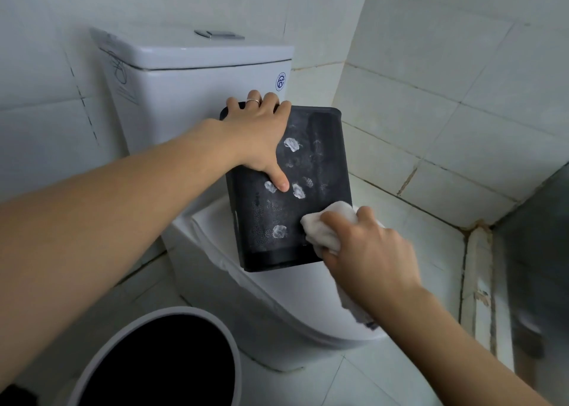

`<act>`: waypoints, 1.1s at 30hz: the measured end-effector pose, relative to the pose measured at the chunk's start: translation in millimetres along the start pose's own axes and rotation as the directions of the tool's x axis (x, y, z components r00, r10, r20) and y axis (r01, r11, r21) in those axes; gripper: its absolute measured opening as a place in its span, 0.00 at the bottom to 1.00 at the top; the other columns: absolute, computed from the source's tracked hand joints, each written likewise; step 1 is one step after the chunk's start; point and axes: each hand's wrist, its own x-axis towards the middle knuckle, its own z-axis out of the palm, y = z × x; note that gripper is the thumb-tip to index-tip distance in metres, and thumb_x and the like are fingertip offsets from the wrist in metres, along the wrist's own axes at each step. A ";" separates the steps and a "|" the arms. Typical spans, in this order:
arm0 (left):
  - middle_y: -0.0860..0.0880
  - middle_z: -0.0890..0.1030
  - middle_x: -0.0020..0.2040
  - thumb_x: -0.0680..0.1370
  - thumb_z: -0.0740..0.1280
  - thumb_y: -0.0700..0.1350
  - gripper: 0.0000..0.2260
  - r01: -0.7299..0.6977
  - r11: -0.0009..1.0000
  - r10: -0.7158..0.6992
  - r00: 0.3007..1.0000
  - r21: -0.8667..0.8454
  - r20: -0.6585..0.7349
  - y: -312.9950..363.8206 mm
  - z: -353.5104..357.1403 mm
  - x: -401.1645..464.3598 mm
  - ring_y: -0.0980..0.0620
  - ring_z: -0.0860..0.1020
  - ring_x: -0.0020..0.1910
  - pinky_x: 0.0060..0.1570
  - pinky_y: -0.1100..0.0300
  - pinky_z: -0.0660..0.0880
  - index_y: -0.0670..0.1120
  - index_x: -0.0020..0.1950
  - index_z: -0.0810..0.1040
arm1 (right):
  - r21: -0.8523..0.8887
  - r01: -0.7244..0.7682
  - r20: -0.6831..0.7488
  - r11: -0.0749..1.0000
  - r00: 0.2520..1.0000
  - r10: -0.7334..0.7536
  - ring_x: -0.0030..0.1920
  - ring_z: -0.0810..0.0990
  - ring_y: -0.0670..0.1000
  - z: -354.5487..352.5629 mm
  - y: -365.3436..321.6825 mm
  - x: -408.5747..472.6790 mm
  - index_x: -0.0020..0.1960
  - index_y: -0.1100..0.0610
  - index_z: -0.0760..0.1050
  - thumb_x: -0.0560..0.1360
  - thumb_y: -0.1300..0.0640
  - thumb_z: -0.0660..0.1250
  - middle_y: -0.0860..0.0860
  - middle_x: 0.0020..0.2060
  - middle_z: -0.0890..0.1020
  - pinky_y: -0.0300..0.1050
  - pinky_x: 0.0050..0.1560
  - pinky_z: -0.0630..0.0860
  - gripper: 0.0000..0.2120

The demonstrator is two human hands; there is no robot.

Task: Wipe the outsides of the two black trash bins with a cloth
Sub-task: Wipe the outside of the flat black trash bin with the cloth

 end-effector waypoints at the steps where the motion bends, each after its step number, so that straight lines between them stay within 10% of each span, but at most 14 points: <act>1: 0.44 0.64 0.68 0.50 0.76 0.74 0.60 -0.002 1.000 0.002 1.000 0.001 0.001 0.2 -0.4 0.2 0.39 0.61 0.68 0.61 0.39 0.65 0.44 0.71 0.59 | 0.054 0.016 0.014 0.998 1.000 -0.016 0.35 0.78 0.58 -0.7 -4.0 -2.3 0.56 0.44 0.71 0.74 0.44 0.63 0.48 0.42 0.66 0.43 0.30 0.64 0.11; 18: 0.43 0.64 0.68 0.51 0.75 0.74 0.60 0.008 1.000 -0.008 1.000 -0.008 -0.005 0.0 -0.2 -3.4 0.38 0.61 0.69 0.61 0.38 0.65 0.43 0.71 0.59 | 0.180 -0.048 0.015 0.983 0.999 0.046 0.40 0.79 0.58 0.6 0.3 -3.9 0.59 0.38 0.67 0.71 0.28 0.56 0.47 0.45 0.69 0.45 0.33 0.67 0.22; 33: 0.44 0.64 0.67 0.50 0.76 0.73 0.60 -0.009 1.000 0.009 1.000 0.009 -0.018 5.5 -3.6 -6.5 0.38 0.62 0.68 0.60 0.39 0.65 0.42 0.71 0.59 | 0.235 0.046 -0.087 0.971 0.996 -0.026 0.24 0.73 0.58 11.2 -8.6 -20.2 0.51 0.40 0.75 0.72 0.37 0.57 0.48 0.38 0.71 0.42 0.23 0.67 0.13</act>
